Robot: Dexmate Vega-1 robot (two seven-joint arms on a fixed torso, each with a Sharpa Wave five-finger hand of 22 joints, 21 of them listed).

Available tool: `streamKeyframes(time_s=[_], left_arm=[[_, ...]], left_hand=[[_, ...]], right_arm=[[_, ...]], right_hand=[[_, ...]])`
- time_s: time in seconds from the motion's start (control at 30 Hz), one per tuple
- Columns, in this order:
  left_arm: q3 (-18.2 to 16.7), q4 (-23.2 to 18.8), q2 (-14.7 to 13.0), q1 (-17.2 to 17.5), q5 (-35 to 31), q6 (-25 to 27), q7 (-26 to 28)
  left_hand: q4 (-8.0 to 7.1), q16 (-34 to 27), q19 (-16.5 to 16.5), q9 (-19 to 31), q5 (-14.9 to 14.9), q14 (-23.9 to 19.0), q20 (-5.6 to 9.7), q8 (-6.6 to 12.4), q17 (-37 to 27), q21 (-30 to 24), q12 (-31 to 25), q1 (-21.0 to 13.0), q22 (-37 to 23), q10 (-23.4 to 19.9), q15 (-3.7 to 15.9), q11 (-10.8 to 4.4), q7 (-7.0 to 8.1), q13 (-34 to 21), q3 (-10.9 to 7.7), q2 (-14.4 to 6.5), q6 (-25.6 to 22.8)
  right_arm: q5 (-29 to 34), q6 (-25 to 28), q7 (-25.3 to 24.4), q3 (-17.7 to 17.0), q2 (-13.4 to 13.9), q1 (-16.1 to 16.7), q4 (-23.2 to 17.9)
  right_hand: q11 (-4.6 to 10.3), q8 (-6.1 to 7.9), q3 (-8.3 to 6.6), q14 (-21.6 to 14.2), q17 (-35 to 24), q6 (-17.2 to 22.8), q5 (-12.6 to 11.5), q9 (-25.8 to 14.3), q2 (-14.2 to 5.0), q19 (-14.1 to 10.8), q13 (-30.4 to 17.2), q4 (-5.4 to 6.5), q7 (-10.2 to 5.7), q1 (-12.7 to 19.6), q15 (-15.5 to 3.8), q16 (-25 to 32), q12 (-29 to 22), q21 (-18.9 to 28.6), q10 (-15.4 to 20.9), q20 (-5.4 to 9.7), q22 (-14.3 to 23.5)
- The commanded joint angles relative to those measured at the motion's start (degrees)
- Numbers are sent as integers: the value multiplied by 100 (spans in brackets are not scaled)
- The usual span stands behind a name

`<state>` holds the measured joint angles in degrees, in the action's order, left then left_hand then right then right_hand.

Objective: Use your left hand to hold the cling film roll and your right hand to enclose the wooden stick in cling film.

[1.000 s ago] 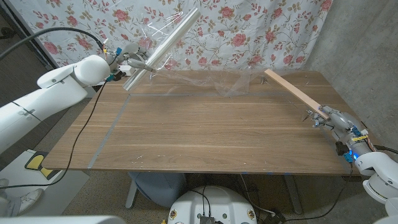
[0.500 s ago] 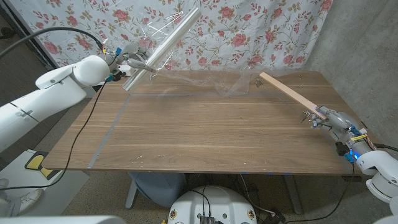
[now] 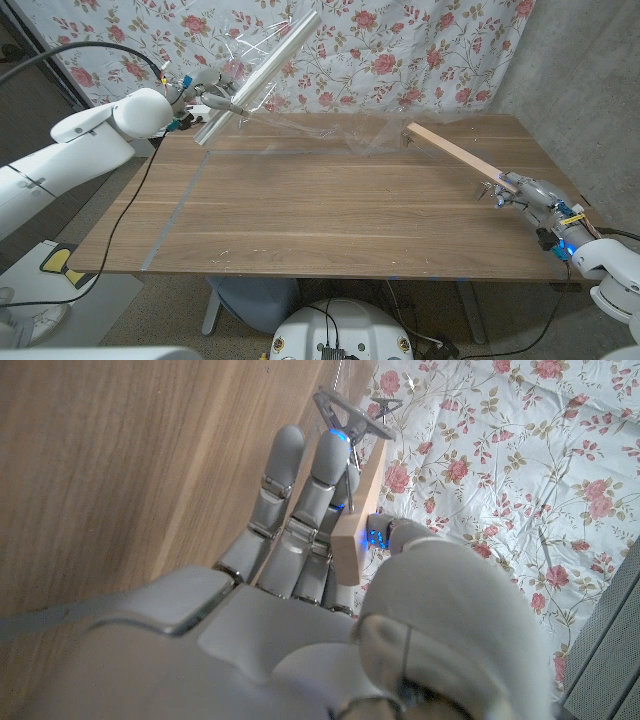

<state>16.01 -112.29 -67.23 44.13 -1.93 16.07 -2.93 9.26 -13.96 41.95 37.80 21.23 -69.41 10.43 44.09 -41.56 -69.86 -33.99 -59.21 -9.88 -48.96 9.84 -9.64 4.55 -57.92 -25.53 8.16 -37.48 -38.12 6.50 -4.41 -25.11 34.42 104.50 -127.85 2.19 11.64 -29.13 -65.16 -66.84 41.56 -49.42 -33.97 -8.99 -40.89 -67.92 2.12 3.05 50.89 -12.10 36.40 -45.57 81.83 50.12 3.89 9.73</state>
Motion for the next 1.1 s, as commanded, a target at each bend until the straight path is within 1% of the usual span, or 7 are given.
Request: streamKeyframes(time_s=[0.03,0.23,0.33,0.63,0.93,1.07,1.1], left_arm=[[129,102,89,-150,-119,-103,-18],[182,81,196,-186,-293,-117,152],[316,146,244,-333,-320,-160,-54],[472,139,416,-474,-572,-97,-14],[428,148,504,-417,-611,-134,114],[461,63,547,-428,-734,77,165],[477,40,553,-424,-808,120,219]], left_hand=[[15,15,-27,25,57,-390,9,157,-4,-54,21,-636,-17,-174,343,-138,454,-30,-1059,-691,-471],[19,13,-42,35,53,-391,11,150,-14,-58,34,-642,-16,-160,340,-140,466,-32,-1070,-695,-430],[18,39,-57,26,45,-361,12,144,7,-57,38,-645,-16,-143,342,-146,462,-43,-1073,-701,-424],[22,105,-215,36,-38,-262,-18,106,46,-11,32,-705,-13,-56,350,-167,509,-36,-992,-768,-302],[17,142,-304,27,-66,-201,-34,106,68,18,34,-708,-14,-43,358,-191,553,-18,-960,-782,-318],[17,142,-304,27,-67,-201,-34,106,68,19,34,-708,-14,-43,358,-191,553,-18,-960,-782,-318],[-13,72,-414,-69,-208,29,-87,51,111,40,29,-745,-128,-35,365,-221,559,143,-837,-821,-235]], right_arm=[[35,366,319,-57,152,51,-120],[72,416,439,-25,213,6,-112],[71,401,502,91,250,-96,-41],[31,406,768,390,556,-392,98],[38,403,862,493,708,-423,62],[39,400,890,548,763,-451,58],[37,399,902,563,781,-462,57]], right_hand=[[419,26,-1593,-23,-9,635,-19,0,-109,-31,-4,-912,-560,4,-46,-17,-11,20,476,249,16],[433,30,-1592,-27,-10,639,-19,6,-110,-31,-19,-914,-556,6,-49,-12,-17,24,474,252,19],[425,37,-1597,-11,2,646,-23,3,-112,-33,-13,-912,-548,7,-45,-25,-15,22,486,252,16],[428,35,-1593,-19,0,625,-24,0,-110,-31,-23,-910,-547,4,-46,-16,-18,16,480,252,15],[423,35,-1592,-14,1,619,-24,0,-112,-37,0,-909,-546,4,-45,-16,-3,16,476,250,15],[428,31,-1591,-17,4,622,-23,13,-111,-36,-42,-911,-545,4,-47,-16,-23,15,461,248,16],[428,29,-1591,-6,15,619,-24,15,-112,-34,0,-911,-544,5,-47,-26,-2,15,475,241,16]])
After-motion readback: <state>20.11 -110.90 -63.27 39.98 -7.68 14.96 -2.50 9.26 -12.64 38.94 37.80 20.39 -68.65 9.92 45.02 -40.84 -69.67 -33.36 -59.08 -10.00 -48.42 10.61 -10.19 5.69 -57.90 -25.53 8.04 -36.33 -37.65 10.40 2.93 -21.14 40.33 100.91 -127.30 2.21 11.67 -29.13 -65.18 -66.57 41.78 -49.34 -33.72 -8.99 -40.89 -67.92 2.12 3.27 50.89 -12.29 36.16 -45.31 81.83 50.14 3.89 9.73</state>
